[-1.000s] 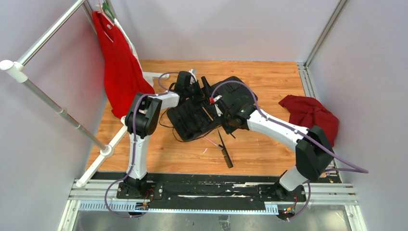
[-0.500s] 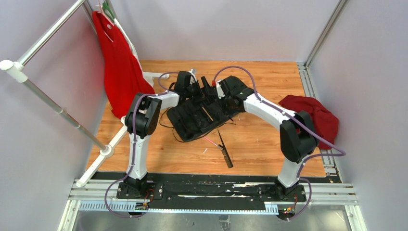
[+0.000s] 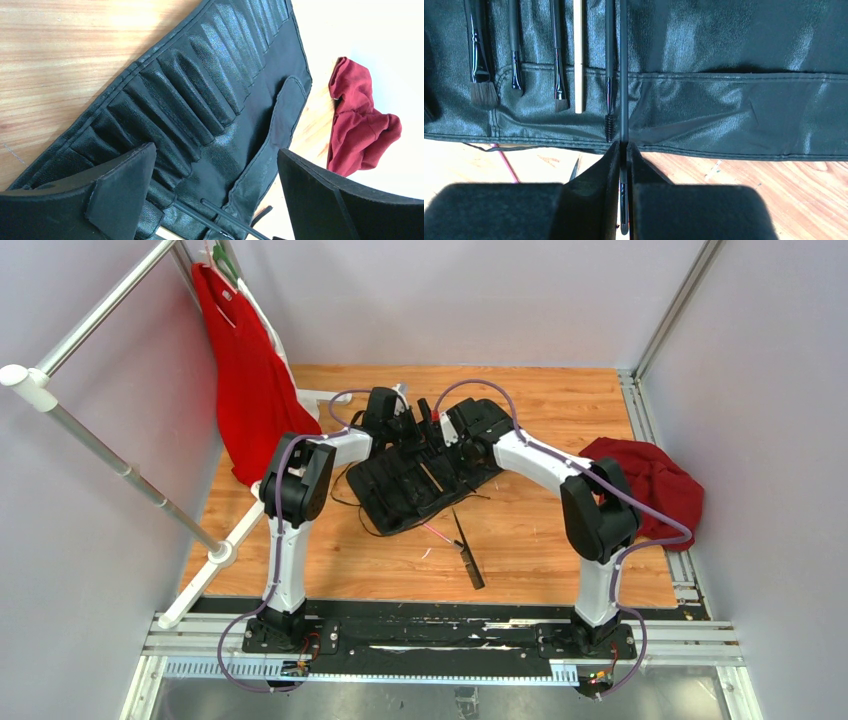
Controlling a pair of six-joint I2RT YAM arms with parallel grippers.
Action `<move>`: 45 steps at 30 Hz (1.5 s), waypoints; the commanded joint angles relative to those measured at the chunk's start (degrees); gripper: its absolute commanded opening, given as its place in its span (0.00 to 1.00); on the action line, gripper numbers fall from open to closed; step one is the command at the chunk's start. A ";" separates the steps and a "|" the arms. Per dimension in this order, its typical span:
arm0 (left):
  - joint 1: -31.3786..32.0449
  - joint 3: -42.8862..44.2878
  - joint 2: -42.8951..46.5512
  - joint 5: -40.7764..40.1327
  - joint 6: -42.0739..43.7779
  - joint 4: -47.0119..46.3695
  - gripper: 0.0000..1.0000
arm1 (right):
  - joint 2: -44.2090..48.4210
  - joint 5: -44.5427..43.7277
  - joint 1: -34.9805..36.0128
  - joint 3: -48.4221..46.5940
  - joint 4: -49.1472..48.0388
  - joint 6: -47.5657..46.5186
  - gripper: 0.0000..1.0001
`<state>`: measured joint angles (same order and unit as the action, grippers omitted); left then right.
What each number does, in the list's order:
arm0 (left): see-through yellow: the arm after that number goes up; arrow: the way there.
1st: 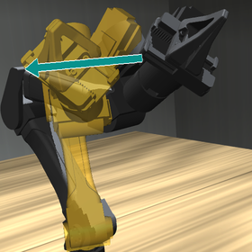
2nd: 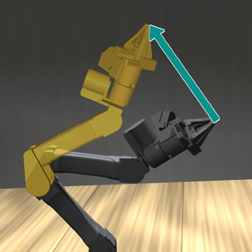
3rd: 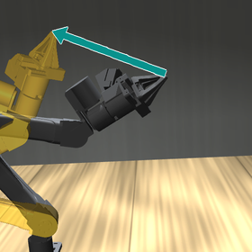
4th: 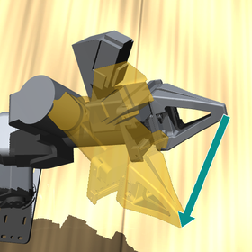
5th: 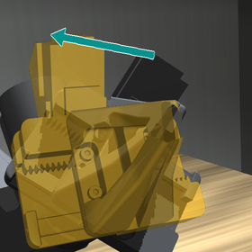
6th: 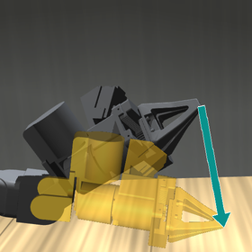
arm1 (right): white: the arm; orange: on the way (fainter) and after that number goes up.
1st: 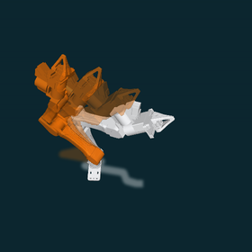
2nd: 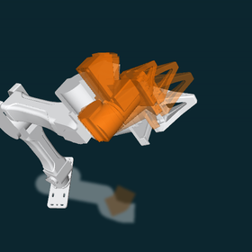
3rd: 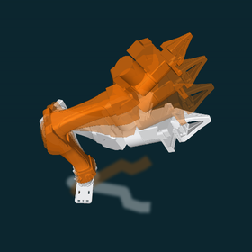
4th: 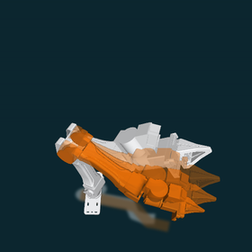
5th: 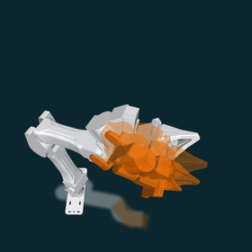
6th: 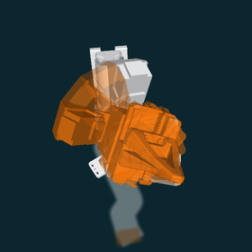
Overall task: Organize the makeup
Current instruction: Place the makeup brush in the cosmetics bag.
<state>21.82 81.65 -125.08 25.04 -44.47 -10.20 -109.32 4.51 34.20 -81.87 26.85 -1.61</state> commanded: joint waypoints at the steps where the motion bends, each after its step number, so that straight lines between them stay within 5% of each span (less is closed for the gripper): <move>1: -0.14 -0.79 -1.04 1.07 -0.48 5.95 0.98 | -1.52 0.78 -0.75 -2.41 -0.30 -0.85 0.01; 45: -3.63 -5.22 -3.63 8.89 -15.68 -7.25 0.98 | -2.21 3.54 -2.73 0.04 -2.31 0.99 0.01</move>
<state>18.44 77.97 -126.17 32.73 -58.59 -18.39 -111.90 7.38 32.10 -82.94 25.28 -1.41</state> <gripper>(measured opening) 0.979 0.063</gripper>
